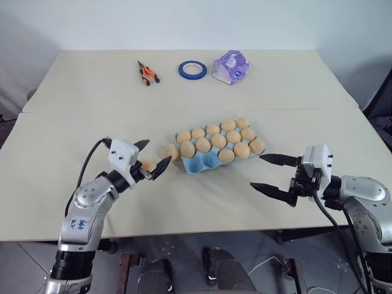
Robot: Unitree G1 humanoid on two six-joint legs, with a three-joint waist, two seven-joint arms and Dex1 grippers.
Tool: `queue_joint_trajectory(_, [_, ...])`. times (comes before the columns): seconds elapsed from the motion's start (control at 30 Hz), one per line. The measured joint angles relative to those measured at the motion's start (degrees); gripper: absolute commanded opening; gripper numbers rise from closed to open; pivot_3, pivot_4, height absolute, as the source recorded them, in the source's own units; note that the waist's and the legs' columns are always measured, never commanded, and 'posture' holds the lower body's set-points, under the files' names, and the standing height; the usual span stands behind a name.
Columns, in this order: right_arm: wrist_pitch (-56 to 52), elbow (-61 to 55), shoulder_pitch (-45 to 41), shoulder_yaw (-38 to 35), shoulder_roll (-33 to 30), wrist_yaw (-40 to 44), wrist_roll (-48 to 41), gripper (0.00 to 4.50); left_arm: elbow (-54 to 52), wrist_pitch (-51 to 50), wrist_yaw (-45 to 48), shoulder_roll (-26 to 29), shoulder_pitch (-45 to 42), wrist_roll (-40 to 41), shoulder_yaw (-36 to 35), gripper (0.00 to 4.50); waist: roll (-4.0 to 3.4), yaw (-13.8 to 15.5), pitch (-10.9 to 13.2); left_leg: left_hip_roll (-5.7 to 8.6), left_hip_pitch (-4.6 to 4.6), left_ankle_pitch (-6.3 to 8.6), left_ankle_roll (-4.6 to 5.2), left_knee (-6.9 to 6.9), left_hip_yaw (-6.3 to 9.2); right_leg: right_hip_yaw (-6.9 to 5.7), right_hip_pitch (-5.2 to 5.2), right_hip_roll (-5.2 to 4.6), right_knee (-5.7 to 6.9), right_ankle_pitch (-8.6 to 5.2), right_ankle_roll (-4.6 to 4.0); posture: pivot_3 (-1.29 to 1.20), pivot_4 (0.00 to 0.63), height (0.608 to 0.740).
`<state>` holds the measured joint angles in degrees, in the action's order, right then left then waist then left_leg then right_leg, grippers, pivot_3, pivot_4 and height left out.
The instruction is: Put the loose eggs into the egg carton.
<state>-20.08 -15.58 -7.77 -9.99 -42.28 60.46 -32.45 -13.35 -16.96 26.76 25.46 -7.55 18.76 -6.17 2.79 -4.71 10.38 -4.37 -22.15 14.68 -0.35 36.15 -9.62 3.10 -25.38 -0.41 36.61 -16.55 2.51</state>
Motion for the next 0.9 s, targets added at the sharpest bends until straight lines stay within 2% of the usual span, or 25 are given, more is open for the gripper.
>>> queue_joint_trajectory(0.23, [0.0,-0.2,-0.3,0.0,0.0,-0.7,-0.4,4.47,1.4,0.3,-1.0,-0.2,2.5,-1.2,-1.0,4.50,0.00,0.1,0.0,0.21,-0.02,-0.01,0.00,0.05,0.00,0.05,0.04,-0.18,-0.10,0.01,-0.05,0.00,0.150,0.740])
queue_joint_trajectory(0.4, [0.0,0.1,-1.7,0.1,0.0,-1.1,-0.4,4.47,6.1,1.6,-0.4,-0.6,1.9,-3.0,0.3,4.50,0.01,0.1,0.0,0.26,-0.03,-0.03,0.04,0.04,-0.01,0.09,0.05,-0.22,-0.12,0.00,-0.09,0.00,0.150,0.740])
queue_joint_trajectory(0.5, [0.0,0.3,-1.9,0.2,0.0,-1.1,-0.3,4.50,9.6,2.9,0.7,-0.6,0.4,-4.3,1.4,3.85,0.01,0.1,0.0,0.24,-0.02,-0.03,0.04,0.01,0.01,0.08,0.04,-0.21,-0.11,0.07,0.05,0.00,0.150,0.740])
queue_joint_trajectory(0.63, [0.0,0.5,-2.2,0.3,0.0,-1.2,-0.2,4.50,13.7,6.2,1.1,-0.8,-2.4,-5.7,1.9,2.56,0.00,0.2,0.0,0.23,-0.02,-0.03,0.03,0.01,0.01,0.06,0.04,-0.20,-0.10,0.09,0.09,0.00,0.150,0.740])
queue_joint_trajectory(0.67, [0.0,0.5,-2.2,0.3,0.0,-1.2,-0.2,4.50,14.1,6.5,1.2,-0.8,-2.7,-5.8,1.9,2.37,0.01,0.2,0.0,0.23,-0.02,-0.03,0.03,0.00,0.01,0.06,0.04,-0.20,-0.10,0.10,0.09,0.00,0.150,0.740])
queue_joint_trajectory(0.9, [0.0,0.4,-1.9,0.2,0.0,-1.7,-0.2,4.50,14.1,7.8,3.8,-2.0,-2.8,-5.3,2.7,2.25,0.01,0.3,0.0,0.23,-0.03,-0.03,0.03,0.00,0.01,0.06,0.04,-0.20,-0.10,0.11,0.11,0.00,0.150,0.740])
